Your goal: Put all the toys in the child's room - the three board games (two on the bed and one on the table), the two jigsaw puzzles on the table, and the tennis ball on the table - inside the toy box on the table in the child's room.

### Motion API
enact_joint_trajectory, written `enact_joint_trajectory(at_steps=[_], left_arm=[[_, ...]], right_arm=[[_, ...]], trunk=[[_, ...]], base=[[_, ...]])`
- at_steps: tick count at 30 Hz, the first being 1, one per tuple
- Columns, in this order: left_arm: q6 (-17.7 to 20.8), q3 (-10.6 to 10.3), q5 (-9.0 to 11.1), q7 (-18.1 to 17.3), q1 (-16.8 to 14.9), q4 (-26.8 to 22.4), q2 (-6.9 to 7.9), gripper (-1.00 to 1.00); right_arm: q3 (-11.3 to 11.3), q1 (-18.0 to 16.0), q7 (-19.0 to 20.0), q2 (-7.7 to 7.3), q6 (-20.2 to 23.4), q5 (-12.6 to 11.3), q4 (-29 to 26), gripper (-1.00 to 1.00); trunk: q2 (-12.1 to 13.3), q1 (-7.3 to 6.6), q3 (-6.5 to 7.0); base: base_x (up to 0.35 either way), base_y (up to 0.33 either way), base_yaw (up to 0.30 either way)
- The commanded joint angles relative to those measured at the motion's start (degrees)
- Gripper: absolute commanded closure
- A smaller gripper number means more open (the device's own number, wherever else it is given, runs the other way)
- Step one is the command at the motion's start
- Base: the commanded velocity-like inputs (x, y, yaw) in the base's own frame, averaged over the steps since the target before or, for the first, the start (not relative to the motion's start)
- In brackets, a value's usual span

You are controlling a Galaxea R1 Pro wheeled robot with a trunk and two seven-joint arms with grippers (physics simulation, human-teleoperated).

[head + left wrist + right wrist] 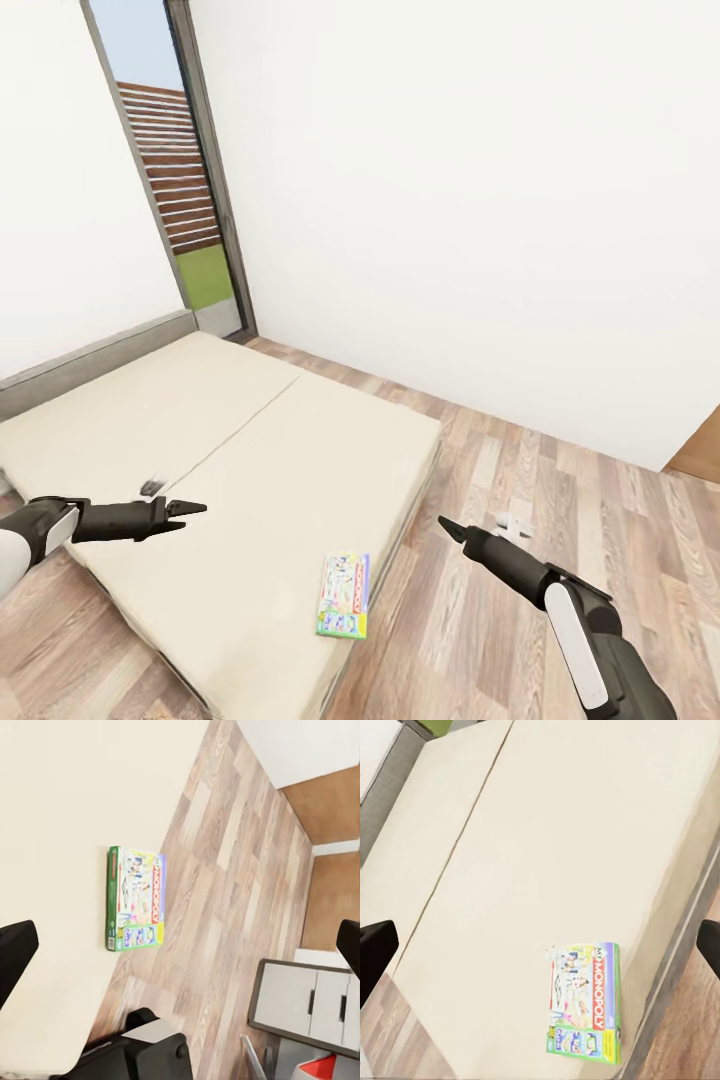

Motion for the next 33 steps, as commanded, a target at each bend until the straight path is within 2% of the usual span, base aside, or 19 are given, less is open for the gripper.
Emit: enact_joint_trajectory(at_steps=[1, 6, 17, 24, 33], left_arm=[[0.45, 0.48, -0.55, -0.17, -0.07, 0.02, 0.0, -1.0], [0.45, 0.48, -0.59, -0.08, -0.07, 0.02, 0.0, -1.0], [0.43, 0.48, -0.4, -0.24, -0.07, 0.02, 0.0, -1.0], [0.45, 0.48, -0.39, -0.28, -0.07, 0.02, 0.0, -1.0], [0.43, 0.48, -0.41, -0.26, -0.07, 0.02, 0.0, -1.0]], right_arm=[[-0.1, -0.04, 0.13, 0.01, 0.33, -0.2, -0.05, -1.0], [-0.1, -0.04, 0.13, 0.01, -0.74, -0.28, -0.02, -1.0], [-0.02, -0.04, 0.25, 0.01, -1.11, -0.24, -0.04, -1.0], [-0.01, -0.04, 0.35, 0.01, -1.09, -0.27, -0.09, -1.0], [-0.01, -0.04, 0.4, 0.01, -1.15, -0.22, -0.1, -1.0]], trunk=[[-0.11, 0.04, -0.09], [-0.11, 0.04, -0.02], [-0.11, 0.04, 0.0], [-0.11, 0.04, 0.02], [-0.11, 0.04, 0.03]], base=[[0.01, -0.013, 0.236], [0.041, -0.045, 0.173], [0.029, -0.037, 0.024], [0.002, -0.172, 0.096], [0.0, -0.032, 0.079]])
